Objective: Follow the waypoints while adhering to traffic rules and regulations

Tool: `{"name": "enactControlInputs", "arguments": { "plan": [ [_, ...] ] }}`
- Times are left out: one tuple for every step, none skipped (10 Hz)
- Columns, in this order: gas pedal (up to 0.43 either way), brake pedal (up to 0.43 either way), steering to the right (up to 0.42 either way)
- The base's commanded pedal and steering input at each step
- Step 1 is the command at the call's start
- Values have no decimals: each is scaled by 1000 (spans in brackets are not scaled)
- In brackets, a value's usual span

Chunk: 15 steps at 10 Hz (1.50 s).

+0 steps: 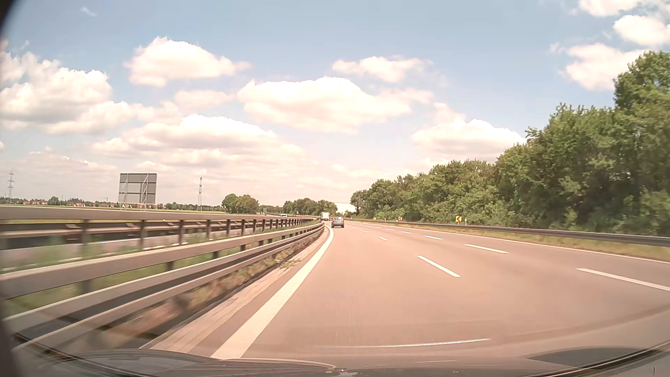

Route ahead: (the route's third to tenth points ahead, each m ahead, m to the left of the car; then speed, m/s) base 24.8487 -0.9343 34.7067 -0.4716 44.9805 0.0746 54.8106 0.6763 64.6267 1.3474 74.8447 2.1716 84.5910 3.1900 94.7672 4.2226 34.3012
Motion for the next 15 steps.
{"name": "enactControlInputs", "arguments": {
  "plan": [
    [280,6,-11],
    [280,12,-11],
    [287,12,-9],
    [287,12,-8],
    [287,6,-8],
    [287,12,-9],
    [287,6,-10],
    [287,6,-11],
    [287,12,-11],
    [287,12,-12],
    [287,12,-12],
    [280,12,-12],
    [260,12,-13],
    [228,6,-12],
    [220,12,-12]
  ]
}}
